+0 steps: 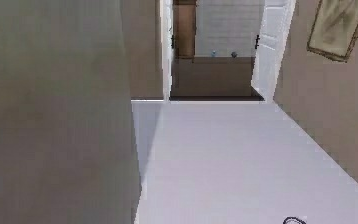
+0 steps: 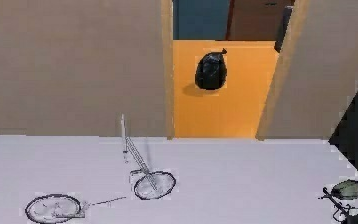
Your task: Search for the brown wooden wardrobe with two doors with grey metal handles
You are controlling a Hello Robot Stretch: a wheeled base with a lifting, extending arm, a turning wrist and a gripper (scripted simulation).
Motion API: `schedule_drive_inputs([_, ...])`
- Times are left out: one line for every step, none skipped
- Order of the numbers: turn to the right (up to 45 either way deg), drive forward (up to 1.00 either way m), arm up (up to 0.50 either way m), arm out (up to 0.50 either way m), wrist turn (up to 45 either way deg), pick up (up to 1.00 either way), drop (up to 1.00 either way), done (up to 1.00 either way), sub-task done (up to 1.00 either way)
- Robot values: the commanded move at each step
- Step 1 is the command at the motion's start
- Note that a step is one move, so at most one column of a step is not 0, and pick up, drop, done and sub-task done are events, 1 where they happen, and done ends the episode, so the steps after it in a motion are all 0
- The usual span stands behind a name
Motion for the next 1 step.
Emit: schedule_drive_inputs([0.0, 1.00, 0.00, 0.00, 0.0, 0.00, 0.00, 0.00, 0.00])
